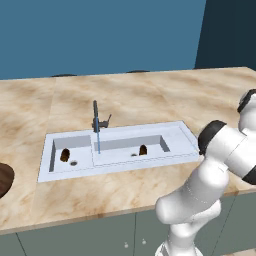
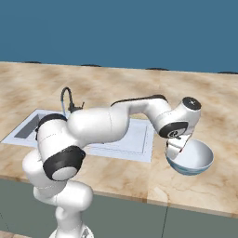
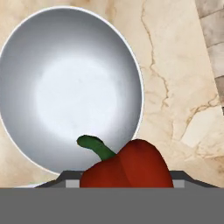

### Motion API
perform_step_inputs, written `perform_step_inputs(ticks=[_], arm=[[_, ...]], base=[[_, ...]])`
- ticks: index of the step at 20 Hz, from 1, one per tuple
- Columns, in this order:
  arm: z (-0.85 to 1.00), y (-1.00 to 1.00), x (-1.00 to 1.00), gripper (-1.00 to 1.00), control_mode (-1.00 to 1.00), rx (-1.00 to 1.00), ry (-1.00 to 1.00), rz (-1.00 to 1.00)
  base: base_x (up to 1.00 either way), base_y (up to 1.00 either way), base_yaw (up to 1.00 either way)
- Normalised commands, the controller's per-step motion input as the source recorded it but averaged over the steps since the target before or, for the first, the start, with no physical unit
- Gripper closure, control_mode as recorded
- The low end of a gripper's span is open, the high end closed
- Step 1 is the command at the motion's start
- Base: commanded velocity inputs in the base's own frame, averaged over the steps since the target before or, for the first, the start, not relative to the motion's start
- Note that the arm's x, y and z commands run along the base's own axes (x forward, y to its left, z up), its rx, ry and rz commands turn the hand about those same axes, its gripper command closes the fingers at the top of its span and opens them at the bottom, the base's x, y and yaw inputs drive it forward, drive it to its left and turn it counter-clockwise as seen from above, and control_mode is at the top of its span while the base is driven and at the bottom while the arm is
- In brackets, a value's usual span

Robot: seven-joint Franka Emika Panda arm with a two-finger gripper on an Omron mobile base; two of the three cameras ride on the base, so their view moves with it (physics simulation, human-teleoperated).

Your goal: Pick the sweet potatos from the sink and place them in one bowl. Place the bell pepper in the other bowl. Then turn off the sink faucet.

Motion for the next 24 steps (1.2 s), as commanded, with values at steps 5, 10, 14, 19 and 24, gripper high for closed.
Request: perform_step_inputs(ticks=[5, 10, 14, 19, 24], arm=[[-0.24, -0.37, 0.14, 1.0, -1.0, 0.05, 0.07, 0.0], [-0.24, -0.13, 0.21, 1.0, -1.0, 0.0, 0.12, 0.0], [-0.33, -0.08, 0.1, 1.0, -1.0, 0.0, 0.07, 0.0], [-0.33, -0.03, 0.0, 1.0, -1.0, 0.0, 0.0, -0.01], [-0.32, 0.0, 0.07, 1.0, -1.0, 0.0, 0.0, -0.02]], base=[[0.0, 0.0, 0.0], [0.0, 0.0, 0.0], [0.0, 0.0, 0.0], [0.0, 0.0, 0.0], [0.0, 0.0, 0.0]])
